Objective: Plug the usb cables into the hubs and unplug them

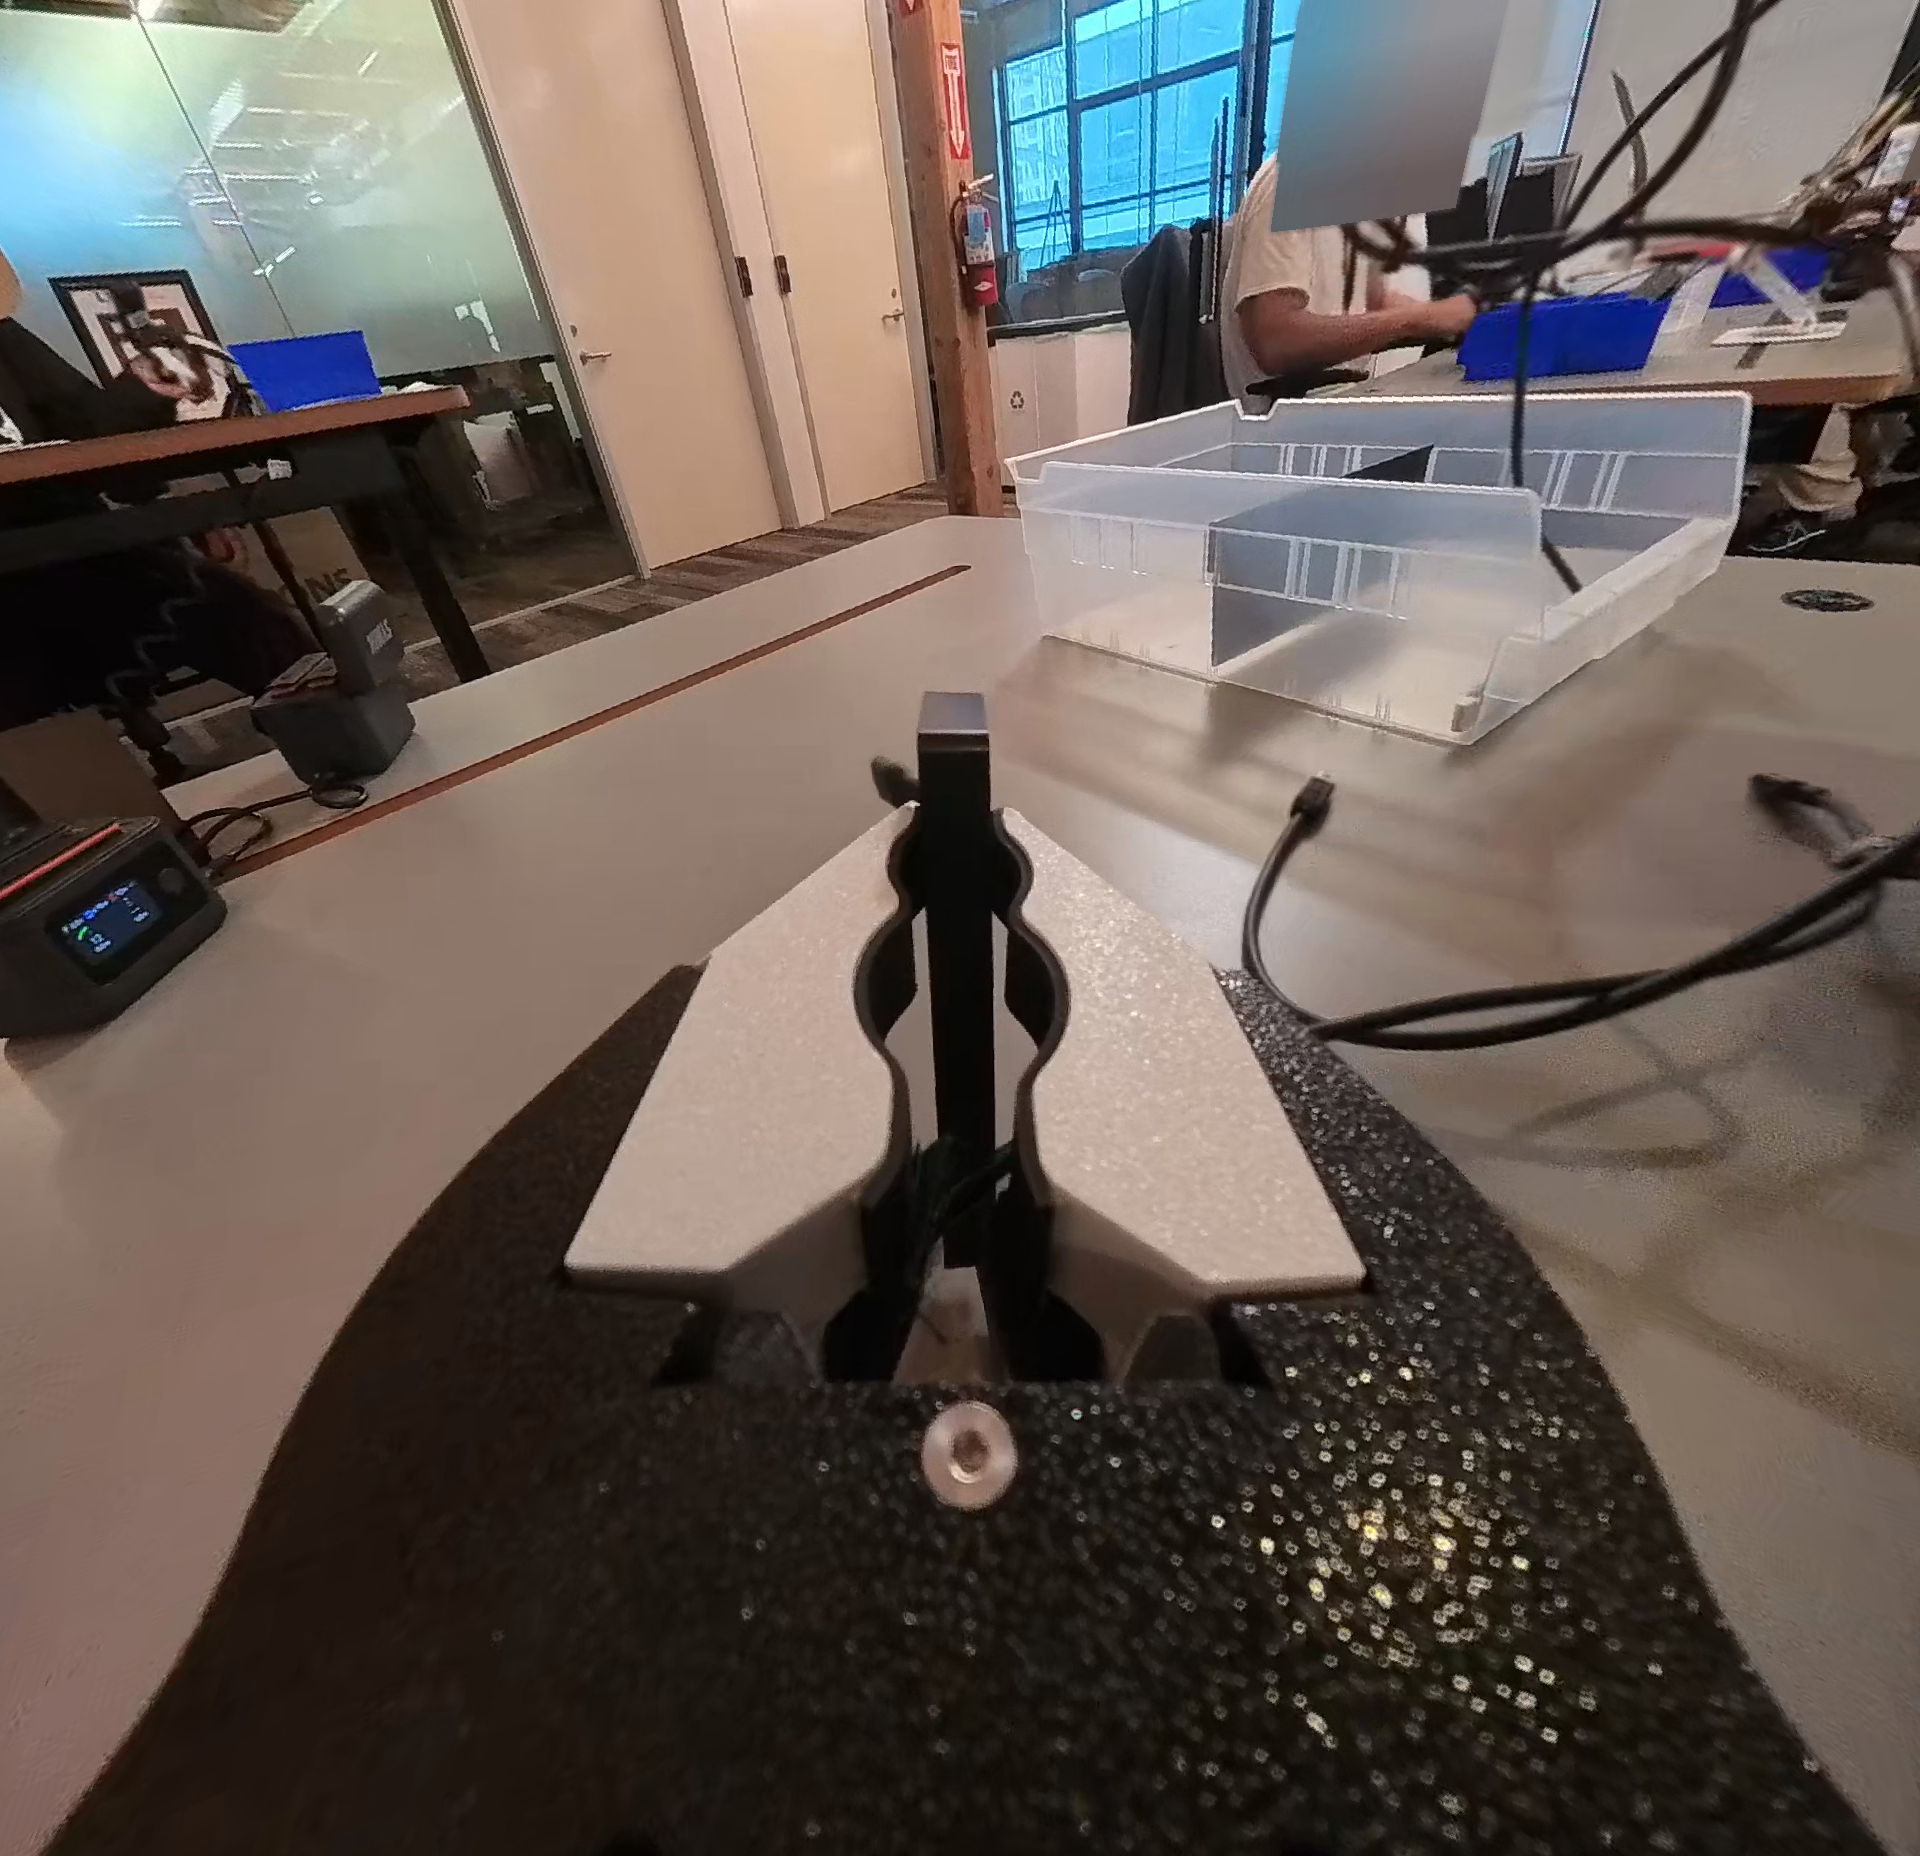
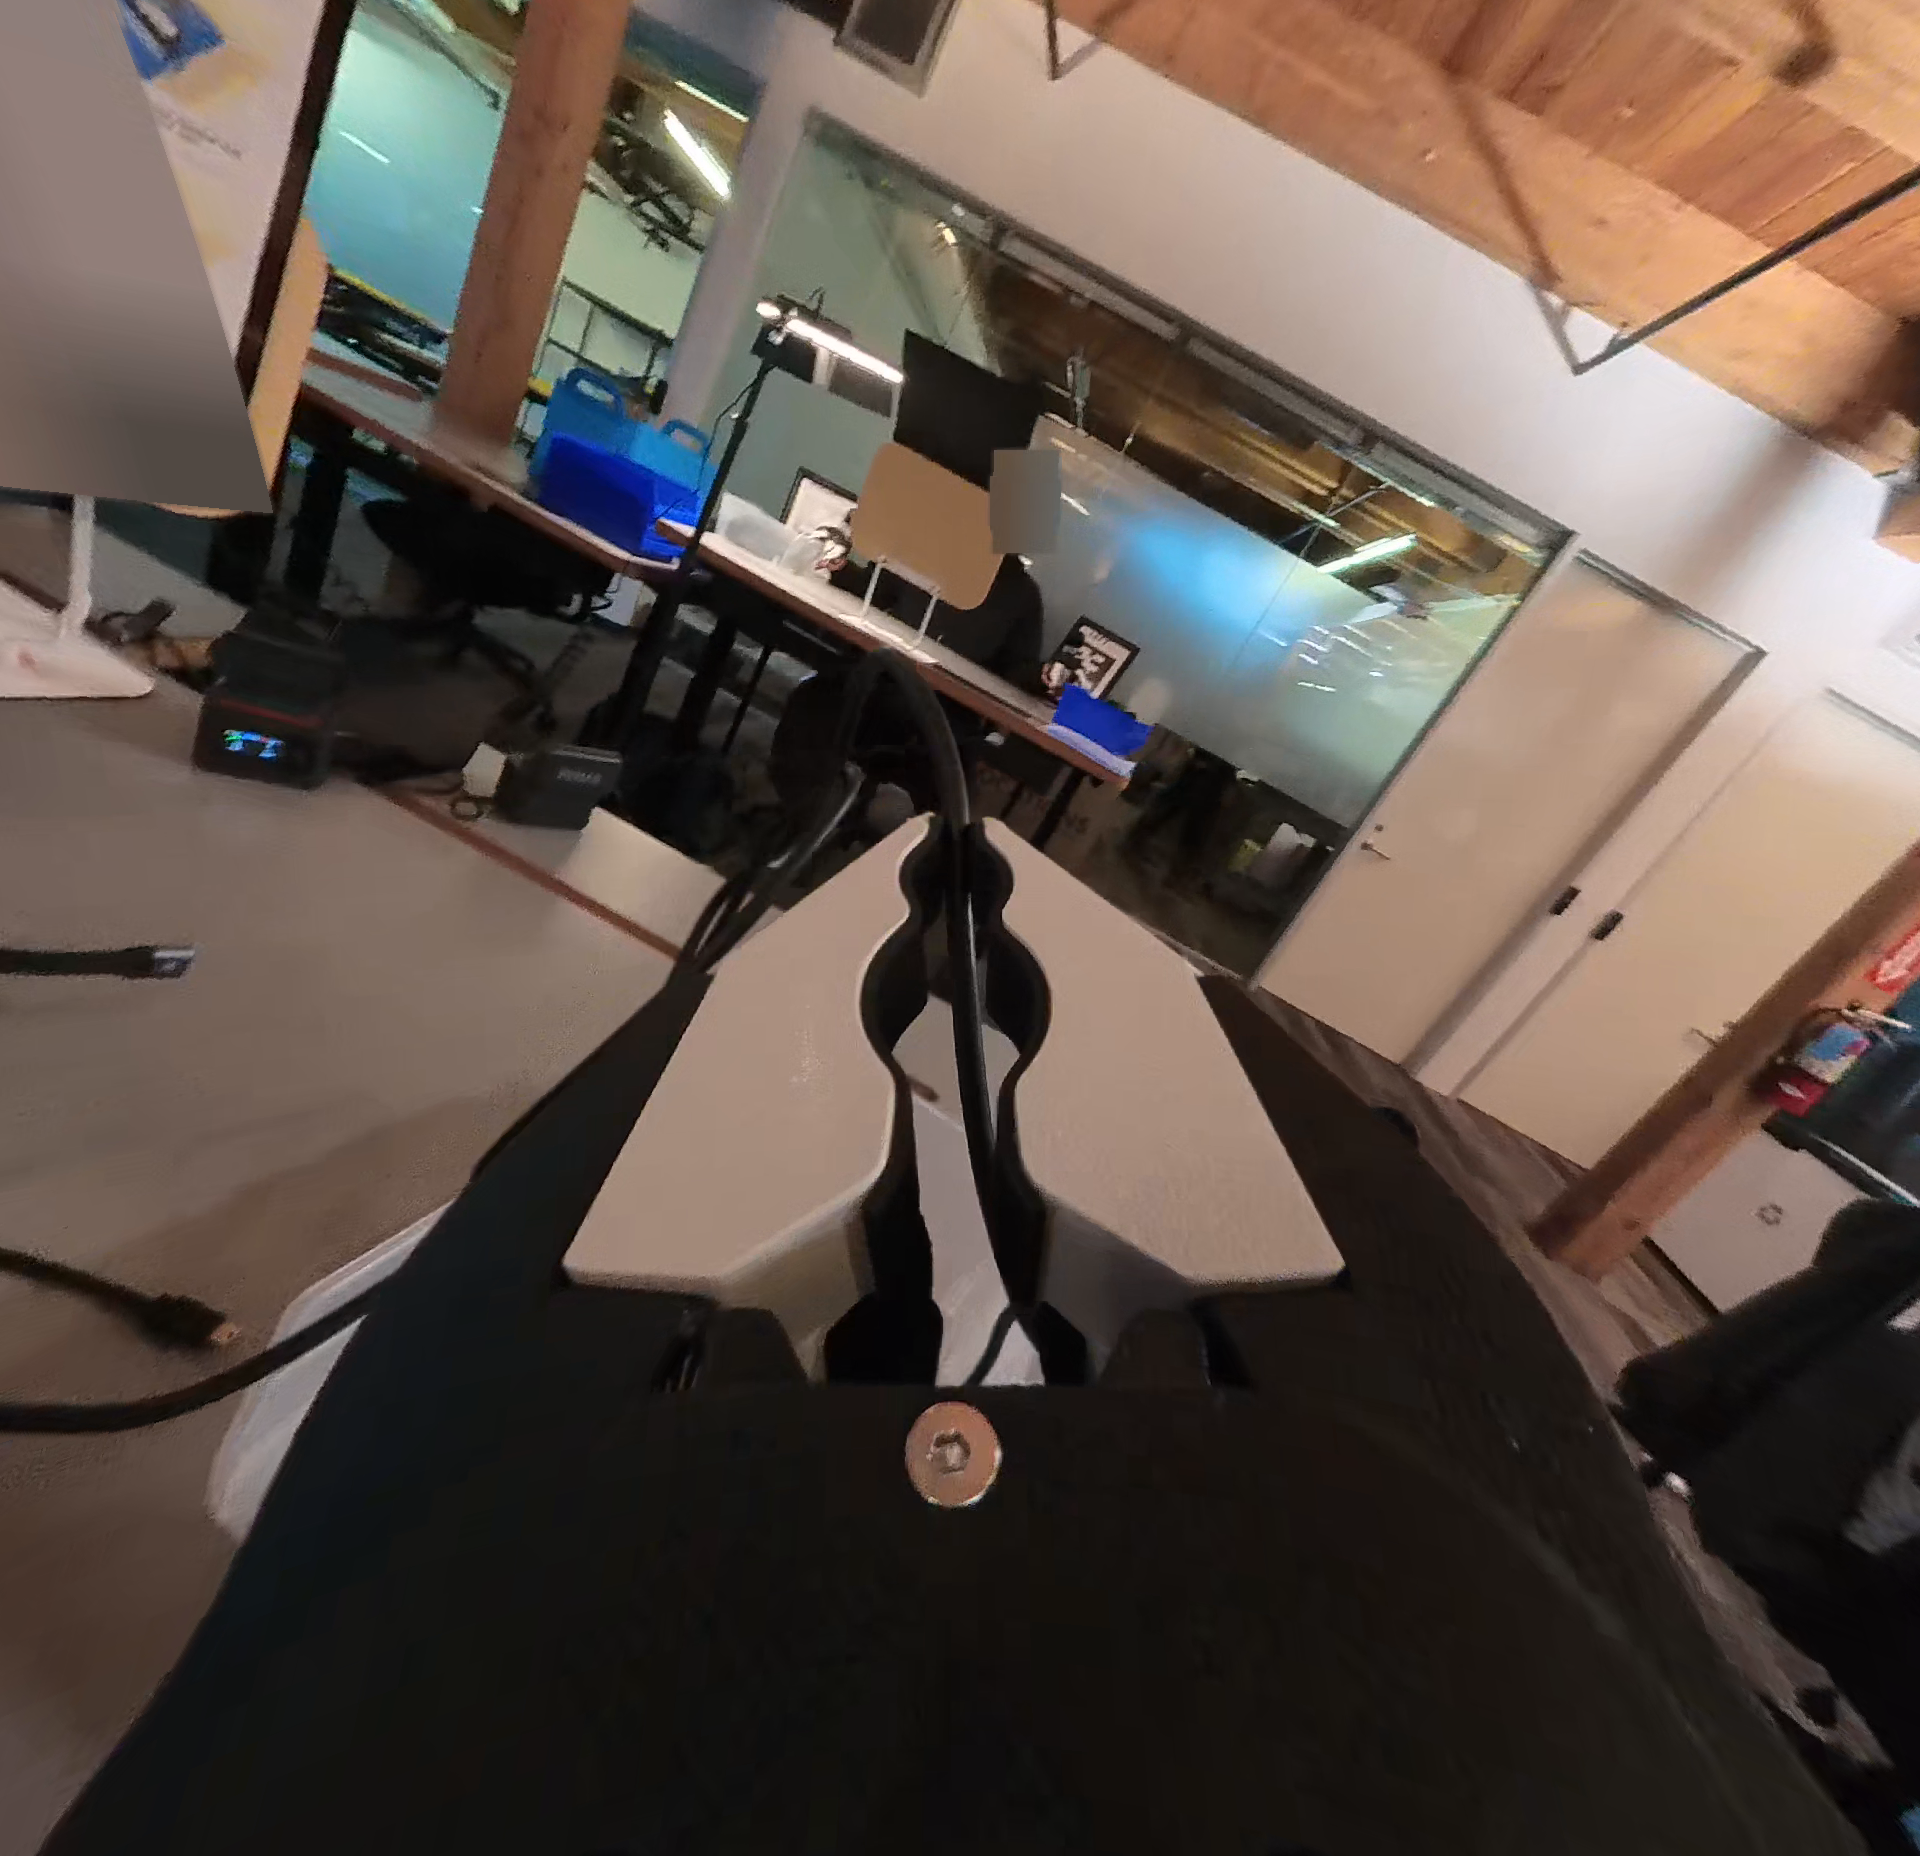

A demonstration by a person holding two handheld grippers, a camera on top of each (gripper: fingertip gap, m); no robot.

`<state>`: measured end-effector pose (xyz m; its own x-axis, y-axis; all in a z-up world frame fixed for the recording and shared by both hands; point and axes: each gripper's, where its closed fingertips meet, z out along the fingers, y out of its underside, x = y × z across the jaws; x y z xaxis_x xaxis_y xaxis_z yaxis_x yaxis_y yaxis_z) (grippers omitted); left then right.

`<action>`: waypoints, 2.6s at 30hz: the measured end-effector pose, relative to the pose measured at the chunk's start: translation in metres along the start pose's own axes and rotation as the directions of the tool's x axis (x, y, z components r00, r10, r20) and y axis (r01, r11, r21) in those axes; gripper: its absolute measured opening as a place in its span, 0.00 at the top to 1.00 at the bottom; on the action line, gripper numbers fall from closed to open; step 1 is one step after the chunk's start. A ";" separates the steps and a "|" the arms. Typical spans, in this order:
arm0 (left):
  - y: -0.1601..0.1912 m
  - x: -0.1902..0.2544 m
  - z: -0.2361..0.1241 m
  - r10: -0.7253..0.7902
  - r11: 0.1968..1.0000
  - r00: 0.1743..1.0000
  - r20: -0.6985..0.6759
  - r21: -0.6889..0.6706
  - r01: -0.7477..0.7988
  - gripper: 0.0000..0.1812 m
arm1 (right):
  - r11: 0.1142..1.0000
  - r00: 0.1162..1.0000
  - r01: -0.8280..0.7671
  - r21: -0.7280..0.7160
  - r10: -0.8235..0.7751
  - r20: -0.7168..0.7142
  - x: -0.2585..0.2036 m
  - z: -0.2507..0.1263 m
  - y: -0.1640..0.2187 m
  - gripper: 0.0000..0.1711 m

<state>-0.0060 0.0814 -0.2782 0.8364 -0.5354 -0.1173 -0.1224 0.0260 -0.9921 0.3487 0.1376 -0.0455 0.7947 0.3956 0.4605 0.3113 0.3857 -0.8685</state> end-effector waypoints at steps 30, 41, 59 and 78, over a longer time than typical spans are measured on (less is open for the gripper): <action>-0.019 -0.026 -0.020 0.156 0.984 0.960 0.232 0.050 -0.172 0.95 | 0.417 0.751 0.492 -0.764 0.241 0.615 -0.133 -0.014 0.247 0.98; -0.019 -0.027 -0.020 0.137 0.987 0.965 0.223 0.054 -0.152 0.95 | 0.572 0.773 0.471 -0.671 0.099 0.627 -0.154 -0.019 0.161 0.56; -0.016 -0.020 -0.015 0.140 0.988 0.973 0.185 0.043 -0.150 0.95 | 0.687 0.568 0.272 -0.673 0.450 0.689 -0.355 -0.067 0.178 0.85; -0.019 -0.017 -0.015 0.136 0.988 0.976 0.172 0.053 -0.147 0.95 | 0.836 0.236 0.172 -0.520 0.478 0.846 -0.226 -0.099 0.065 0.98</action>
<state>-0.0256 0.0773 -0.2569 0.8910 -0.3741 -0.2571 -0.2159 0.1490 -0.9650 0.2408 -0.0088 -0.2239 -0.1048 0.9829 -0.1512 0.6686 -0.0429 -0.7424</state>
